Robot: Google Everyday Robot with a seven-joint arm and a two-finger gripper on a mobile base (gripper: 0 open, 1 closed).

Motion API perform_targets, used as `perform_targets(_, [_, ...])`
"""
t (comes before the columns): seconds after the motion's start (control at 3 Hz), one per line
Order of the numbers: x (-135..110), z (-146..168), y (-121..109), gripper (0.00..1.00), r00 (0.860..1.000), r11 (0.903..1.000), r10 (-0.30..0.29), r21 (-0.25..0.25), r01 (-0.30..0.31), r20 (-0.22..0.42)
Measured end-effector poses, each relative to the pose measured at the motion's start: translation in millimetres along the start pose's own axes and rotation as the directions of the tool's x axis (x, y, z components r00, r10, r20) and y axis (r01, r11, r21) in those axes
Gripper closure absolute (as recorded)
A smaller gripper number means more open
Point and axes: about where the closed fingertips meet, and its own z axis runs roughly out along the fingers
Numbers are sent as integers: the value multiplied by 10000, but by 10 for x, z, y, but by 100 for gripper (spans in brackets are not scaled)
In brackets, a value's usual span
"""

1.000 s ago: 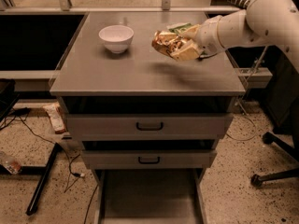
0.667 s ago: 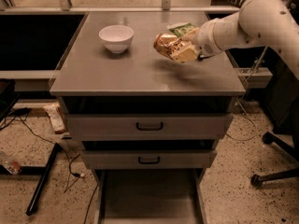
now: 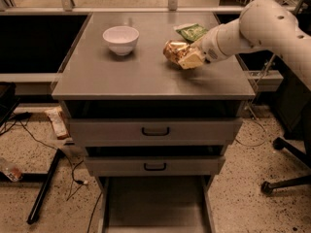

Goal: Pick orange can from bottom drawer and place on counter

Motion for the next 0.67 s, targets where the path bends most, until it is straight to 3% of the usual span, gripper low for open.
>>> perform_targets(0.33, [30,80,61,100,9998,9996,121,-244,-124,-149])
perform_targets(0.67, [30,81,61,81,9998,9996,121,-245,-124,-149])
